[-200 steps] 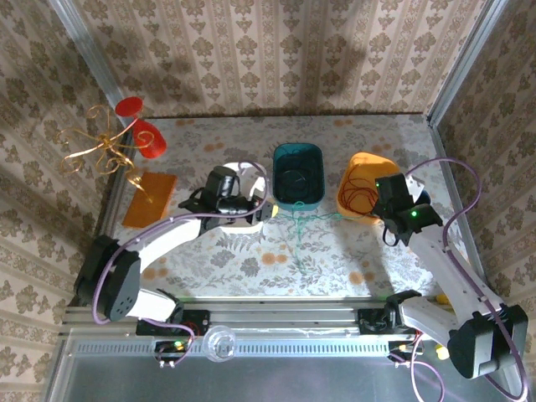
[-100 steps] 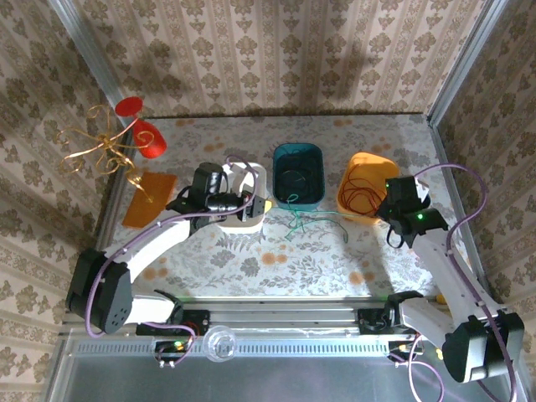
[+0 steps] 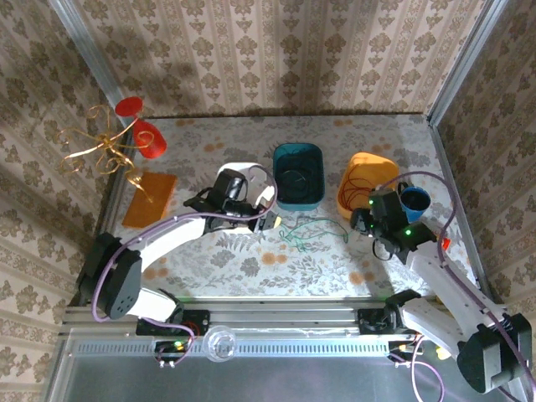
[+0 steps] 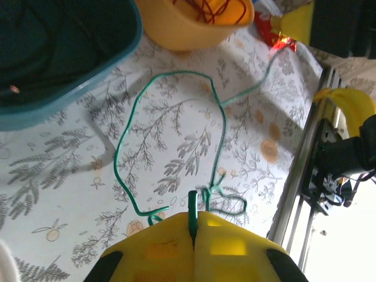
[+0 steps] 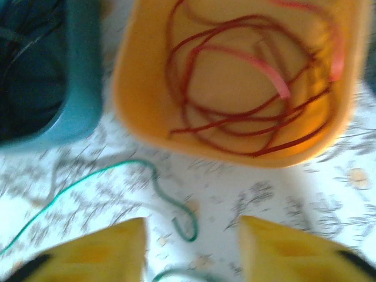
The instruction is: Untangle the cables
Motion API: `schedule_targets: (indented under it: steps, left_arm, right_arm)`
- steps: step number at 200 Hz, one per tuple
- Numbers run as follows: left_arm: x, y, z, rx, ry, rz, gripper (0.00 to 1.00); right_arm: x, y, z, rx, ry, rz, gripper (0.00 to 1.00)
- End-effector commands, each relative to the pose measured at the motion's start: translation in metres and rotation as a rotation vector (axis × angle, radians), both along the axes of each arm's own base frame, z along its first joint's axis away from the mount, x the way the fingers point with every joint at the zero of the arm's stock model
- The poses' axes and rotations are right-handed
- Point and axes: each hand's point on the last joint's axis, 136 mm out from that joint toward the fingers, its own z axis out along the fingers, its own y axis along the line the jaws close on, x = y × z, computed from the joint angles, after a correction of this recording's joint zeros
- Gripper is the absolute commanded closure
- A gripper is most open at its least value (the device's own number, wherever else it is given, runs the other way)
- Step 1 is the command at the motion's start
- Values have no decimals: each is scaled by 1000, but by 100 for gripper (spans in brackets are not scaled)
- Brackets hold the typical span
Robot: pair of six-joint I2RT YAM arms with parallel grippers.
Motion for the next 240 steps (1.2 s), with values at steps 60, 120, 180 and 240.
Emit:
schedule_targets:
  steps: [60, 120, 180, 240]
  left_arm:
    - [5, -12, -5, 31, -17, -34, 100]
    - [11, -21, -5, 40, -34, -31, 100]
    - [17, -57, 0, -8, -46, -70, 100]
    - [10, -40, -13, 30, -21, -56, 100]
  right_arm:
    - [11, 4, 45, -141, -129, 91, 25]
    - [8, 110, 16, 87, 3, 515, 93]
    - [4, 150, -29, 21, 224, 688, 100]
    - [31, 90, 24, -69, 30, 414, 29]
